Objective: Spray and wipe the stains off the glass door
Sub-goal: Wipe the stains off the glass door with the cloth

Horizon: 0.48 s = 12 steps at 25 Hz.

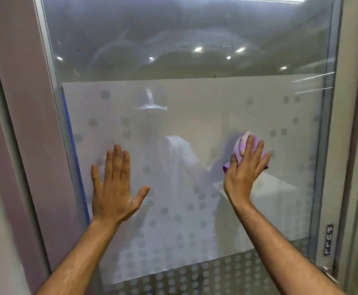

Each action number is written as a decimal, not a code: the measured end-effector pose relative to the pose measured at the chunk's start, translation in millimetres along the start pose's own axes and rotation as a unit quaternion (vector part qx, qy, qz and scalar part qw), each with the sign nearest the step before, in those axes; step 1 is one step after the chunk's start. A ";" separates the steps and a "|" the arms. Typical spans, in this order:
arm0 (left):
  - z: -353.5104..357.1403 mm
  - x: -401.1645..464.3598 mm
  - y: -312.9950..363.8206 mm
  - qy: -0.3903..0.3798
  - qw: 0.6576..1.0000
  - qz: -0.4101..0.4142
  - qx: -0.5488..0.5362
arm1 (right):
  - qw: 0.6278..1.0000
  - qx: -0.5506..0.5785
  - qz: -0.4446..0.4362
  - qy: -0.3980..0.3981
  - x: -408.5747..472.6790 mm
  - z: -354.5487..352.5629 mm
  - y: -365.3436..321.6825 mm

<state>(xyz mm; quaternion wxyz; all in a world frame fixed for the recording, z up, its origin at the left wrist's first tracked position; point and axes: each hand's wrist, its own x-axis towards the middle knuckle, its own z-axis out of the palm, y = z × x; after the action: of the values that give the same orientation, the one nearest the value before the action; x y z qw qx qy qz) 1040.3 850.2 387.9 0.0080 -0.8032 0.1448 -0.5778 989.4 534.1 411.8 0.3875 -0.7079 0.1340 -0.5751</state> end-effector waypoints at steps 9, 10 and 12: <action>7.6 0.3 -1.6 0.024 1.000 0.006 -0.001 | 0.983 -0.082 -0.164 0.031 6.9 58.0 -112.6; 7.5 -0.1 -1.8 0.025 1.000 0.006 0.000 | 0.976 -0.069 -0.204 0.017 2.2 62.7 -123.8; 6.5 -0.2 -1.8 0.020 1.000 0.005 0.005 | 0.952 -0.062 -0.298 -0.025 -14.7 71.4 -135.1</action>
<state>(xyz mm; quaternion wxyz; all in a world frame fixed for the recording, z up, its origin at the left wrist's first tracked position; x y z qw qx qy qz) 1046.7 851.1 385.9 0.0121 -0.7905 0.1464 -0.5946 1015.9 661.3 493.6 0.1572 -0.7522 -0.0568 -0.6373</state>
